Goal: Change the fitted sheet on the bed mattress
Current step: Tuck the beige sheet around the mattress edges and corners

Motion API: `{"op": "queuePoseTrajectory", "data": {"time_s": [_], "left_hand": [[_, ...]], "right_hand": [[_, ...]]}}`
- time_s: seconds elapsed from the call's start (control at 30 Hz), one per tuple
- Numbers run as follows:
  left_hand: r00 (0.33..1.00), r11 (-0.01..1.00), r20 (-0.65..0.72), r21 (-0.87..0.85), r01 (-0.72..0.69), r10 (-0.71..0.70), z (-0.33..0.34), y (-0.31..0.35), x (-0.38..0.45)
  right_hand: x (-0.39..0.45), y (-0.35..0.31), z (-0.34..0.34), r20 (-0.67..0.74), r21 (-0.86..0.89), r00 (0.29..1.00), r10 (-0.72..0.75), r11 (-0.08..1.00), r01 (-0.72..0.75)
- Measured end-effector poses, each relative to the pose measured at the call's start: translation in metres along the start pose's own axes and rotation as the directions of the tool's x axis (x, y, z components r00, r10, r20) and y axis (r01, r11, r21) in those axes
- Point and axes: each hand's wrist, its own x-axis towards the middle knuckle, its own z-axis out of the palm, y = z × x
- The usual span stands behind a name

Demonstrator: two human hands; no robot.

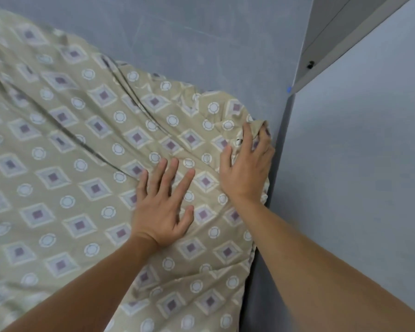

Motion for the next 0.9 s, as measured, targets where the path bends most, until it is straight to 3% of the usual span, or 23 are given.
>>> {"op": "queuePoseTrajectory", "data": {"time_s": [0.23,0.9], "left_hand": [[0.997,0.999,0.080,0.044,0.004,-0.007,-0.001,-0.001,0.004],[0.996,0.999,0.092,0.055,0.004,-0.009,-0.013,0.003,0.008]], "right_hand": [[0.011,0.002,0.012,0.015,0.042,1.000,-0.023,0.999,0.023],[0.018,0.002,-0.003,0.046,0.066,0.998,-0.032,0.997,0.029]]}}
